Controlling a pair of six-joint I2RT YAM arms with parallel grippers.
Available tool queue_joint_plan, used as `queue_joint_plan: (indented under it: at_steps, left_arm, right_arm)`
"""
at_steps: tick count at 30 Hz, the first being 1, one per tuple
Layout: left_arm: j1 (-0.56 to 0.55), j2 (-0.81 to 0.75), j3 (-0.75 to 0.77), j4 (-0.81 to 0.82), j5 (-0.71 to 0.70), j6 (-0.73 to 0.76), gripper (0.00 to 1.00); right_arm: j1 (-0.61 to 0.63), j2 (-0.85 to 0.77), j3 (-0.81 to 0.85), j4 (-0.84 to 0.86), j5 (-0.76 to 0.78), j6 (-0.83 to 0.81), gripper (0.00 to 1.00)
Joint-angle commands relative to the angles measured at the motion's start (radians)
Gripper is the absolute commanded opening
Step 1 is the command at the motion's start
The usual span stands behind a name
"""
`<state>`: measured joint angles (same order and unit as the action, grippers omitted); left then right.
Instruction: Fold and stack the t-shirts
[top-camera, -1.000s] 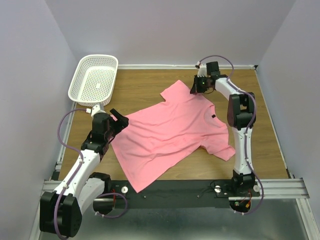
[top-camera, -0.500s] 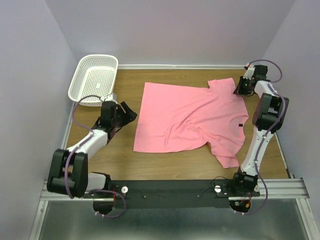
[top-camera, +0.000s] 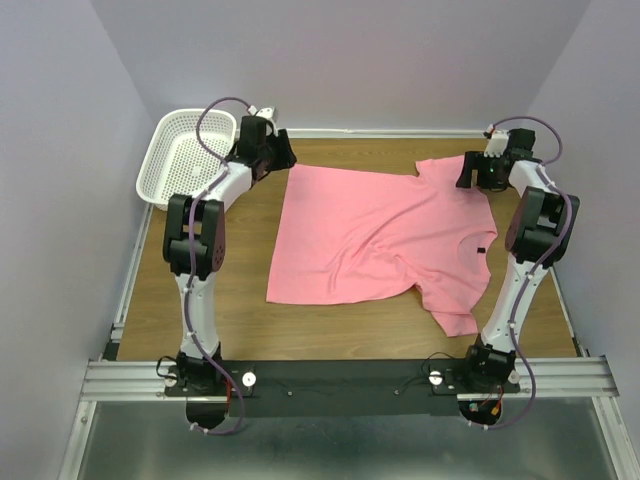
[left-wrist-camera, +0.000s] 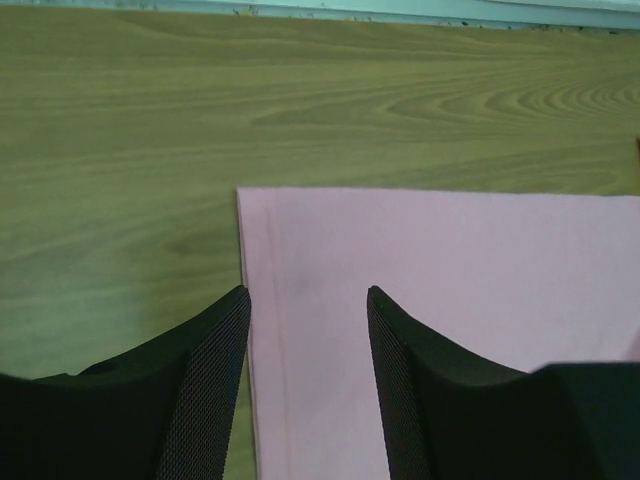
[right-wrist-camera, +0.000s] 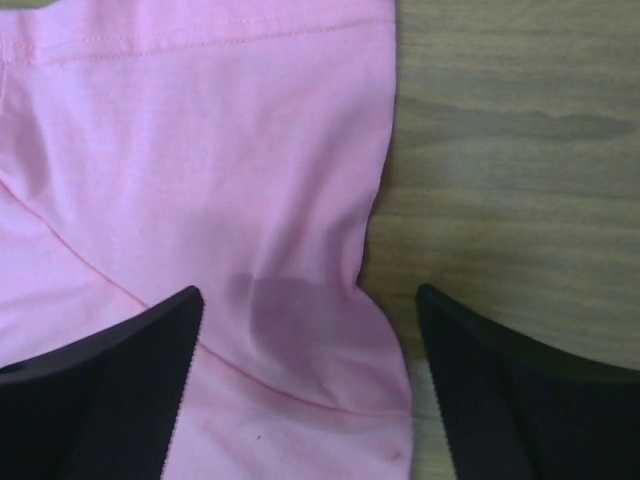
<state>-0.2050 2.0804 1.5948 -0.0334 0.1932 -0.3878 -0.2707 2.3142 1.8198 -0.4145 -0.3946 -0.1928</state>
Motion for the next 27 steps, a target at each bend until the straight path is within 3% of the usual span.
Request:
queue_joint_plan:
  at_steps: [1, 7, 13, 20, 26, 27]
  left_arm:
    - [-0.011, 0.154, 0.207, -0.210, 0.026, 0.079, 0.56]
    - [-0.014, 0.377, 0.500, -0.373, 0.006, 0.070, 0.51]
    - [-0.016, 0.506, 0.663, -0.491, -0.066, 0.061, 0.52]
    - [-0.019, 0.552, 0.735, -0.543, -0.081, 0.076, 0.54]
    - [-0.043, 0.592, 0.752, -0.573, 0.001, 0.112, 0.47]
    - [-0.051, 0.595, 0.754, -0.580, 0.020, 0.116, 0.42]
  right_arm:
    - [-0.010, -0.053, -0.056, -0.060, -0.036, -0.080, 0.99]
    - [-0.012, -0.105, -0.097, -0.058, -0.122, -0.134, 1.00]
    - [-0.015, -0.110, -0.097, -0.058, -0.144, -0.120, 1.00]
    - [-0.024, -0.090, -0.073, -0.056, -0.145, -0.089, 1.00]
    - [-0.032, -0.070, -0.022, -0.058, -0.139, -0.071, 1.00]
    - [-0.033, -0.061, -0.013, -0.058, -0.138, -0.066, 1.00]
